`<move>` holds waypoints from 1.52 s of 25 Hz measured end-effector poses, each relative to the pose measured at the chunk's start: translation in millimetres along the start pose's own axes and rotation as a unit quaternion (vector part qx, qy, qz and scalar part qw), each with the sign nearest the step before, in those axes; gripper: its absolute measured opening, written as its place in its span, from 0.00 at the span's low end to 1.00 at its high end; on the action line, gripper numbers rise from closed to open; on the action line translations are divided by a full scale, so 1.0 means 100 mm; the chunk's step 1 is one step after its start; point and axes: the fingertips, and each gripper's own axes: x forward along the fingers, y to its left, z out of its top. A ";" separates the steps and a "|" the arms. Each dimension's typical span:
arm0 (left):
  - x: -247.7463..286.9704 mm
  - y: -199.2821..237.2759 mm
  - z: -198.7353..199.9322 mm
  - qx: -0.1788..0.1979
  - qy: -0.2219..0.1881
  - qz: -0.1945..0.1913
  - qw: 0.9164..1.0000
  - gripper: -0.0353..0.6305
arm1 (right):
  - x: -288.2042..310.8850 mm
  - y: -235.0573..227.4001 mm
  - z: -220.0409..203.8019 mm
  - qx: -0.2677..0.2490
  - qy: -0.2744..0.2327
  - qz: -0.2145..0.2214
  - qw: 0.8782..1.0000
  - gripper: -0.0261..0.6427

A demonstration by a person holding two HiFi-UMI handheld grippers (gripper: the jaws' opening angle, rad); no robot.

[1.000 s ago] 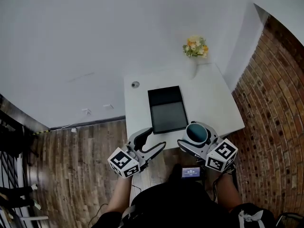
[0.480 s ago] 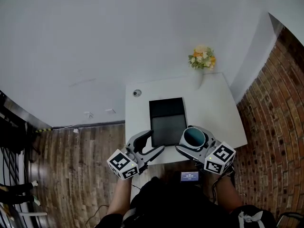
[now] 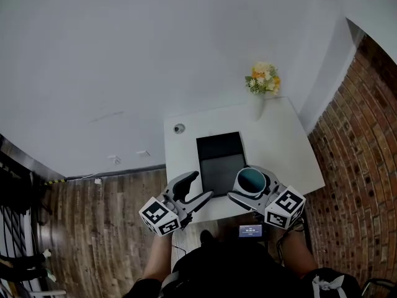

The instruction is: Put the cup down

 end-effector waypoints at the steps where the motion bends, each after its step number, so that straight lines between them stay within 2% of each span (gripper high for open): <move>1: -0.02 0.00 0.00 0.000 0.000 -0.001 1.000 0.51 | 0.00 0.02 -0.01 0.003 -0.001 -0.002 1.000 0.64; 16: -0.02 -0.05 0.04 -0.006 -0.007 -0.023 1.000 0.50 | -0.02 0.08 -0.02 -0.012 0.007 -0.017 1.000 0.64; 26: 0.00 -0.06 0.08 -0.006 -0.008 -0.025 1.000 0.50 | 0.09 0.01 0.01 -0.016 0.013 0.004 1.000 0.64; 38: 0.02 0.11 0.14 0.006 -0.007 -0.011 1.000 0.50 | 1.21 -0.90 -0.22 -0.051 0.031 -0.029 0.998 0.64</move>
